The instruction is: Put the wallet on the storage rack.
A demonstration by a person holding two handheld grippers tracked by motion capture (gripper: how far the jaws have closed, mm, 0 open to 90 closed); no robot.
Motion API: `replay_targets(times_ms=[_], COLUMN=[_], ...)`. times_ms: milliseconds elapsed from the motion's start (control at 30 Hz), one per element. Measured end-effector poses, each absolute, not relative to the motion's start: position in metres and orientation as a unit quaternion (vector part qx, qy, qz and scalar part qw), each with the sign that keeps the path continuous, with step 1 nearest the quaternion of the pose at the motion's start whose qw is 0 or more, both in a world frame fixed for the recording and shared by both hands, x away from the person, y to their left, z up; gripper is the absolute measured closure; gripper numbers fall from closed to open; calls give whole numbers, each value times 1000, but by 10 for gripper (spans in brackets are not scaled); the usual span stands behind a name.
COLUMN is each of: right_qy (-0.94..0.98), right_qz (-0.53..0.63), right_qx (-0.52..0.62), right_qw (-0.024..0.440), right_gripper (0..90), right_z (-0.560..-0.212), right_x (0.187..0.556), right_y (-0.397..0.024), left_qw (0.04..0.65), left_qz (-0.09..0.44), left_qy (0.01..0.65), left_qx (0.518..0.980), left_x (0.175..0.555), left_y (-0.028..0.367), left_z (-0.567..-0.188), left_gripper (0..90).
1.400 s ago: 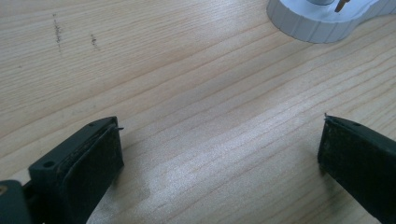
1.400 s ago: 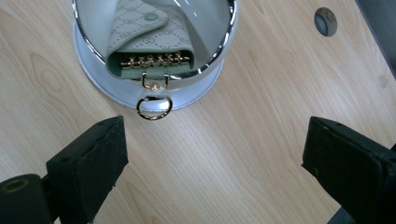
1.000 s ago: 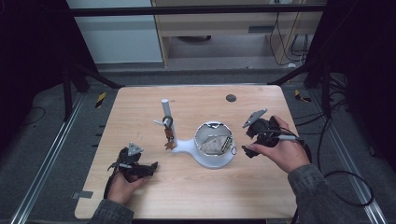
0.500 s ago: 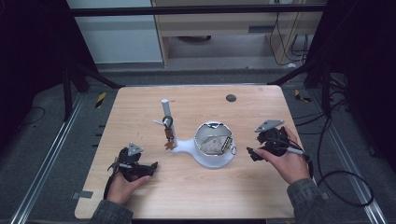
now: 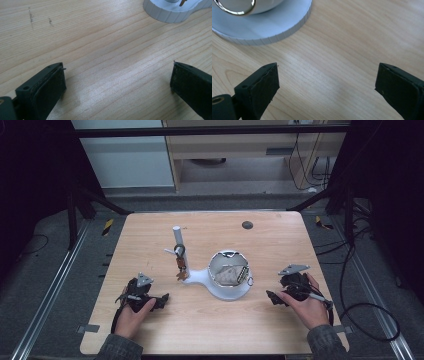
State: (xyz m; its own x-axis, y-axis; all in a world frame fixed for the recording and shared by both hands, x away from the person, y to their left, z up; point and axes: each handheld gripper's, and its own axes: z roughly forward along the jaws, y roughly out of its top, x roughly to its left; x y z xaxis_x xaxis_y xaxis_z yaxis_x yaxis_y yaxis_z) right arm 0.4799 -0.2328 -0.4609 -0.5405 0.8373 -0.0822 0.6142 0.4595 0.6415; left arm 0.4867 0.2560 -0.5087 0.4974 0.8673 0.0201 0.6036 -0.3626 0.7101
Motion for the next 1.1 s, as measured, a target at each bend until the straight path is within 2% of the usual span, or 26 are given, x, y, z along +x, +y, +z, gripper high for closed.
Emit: replay_targets(times_ms=[200, 633, 1000, 1100], right_qy=[825, 813, 795, 788], right_qz=[289, 303, 322, 331], right_qx=[451, 465, 481, 479], right_qw=[178, 175, 183, 200], right_gripper=[48, 79, 60, 53], right_z=[-478, -496, -506, -510], right_x=[477, 482, 487, 486], right_y=[-238, -242, -244, -245], left_qw=[328, 329, 328, 328], left_qz=[200, 200, 200, 200], left_qy=[459, 459, 459, 459], left_qx=[801, 801, 801, 801], left_x=[487, 487, 487, 487], left_y=[256, 256, 256, 256], left_z=[-509, -509, -509, -509], left_gripper=[0, 0, 0, 0])
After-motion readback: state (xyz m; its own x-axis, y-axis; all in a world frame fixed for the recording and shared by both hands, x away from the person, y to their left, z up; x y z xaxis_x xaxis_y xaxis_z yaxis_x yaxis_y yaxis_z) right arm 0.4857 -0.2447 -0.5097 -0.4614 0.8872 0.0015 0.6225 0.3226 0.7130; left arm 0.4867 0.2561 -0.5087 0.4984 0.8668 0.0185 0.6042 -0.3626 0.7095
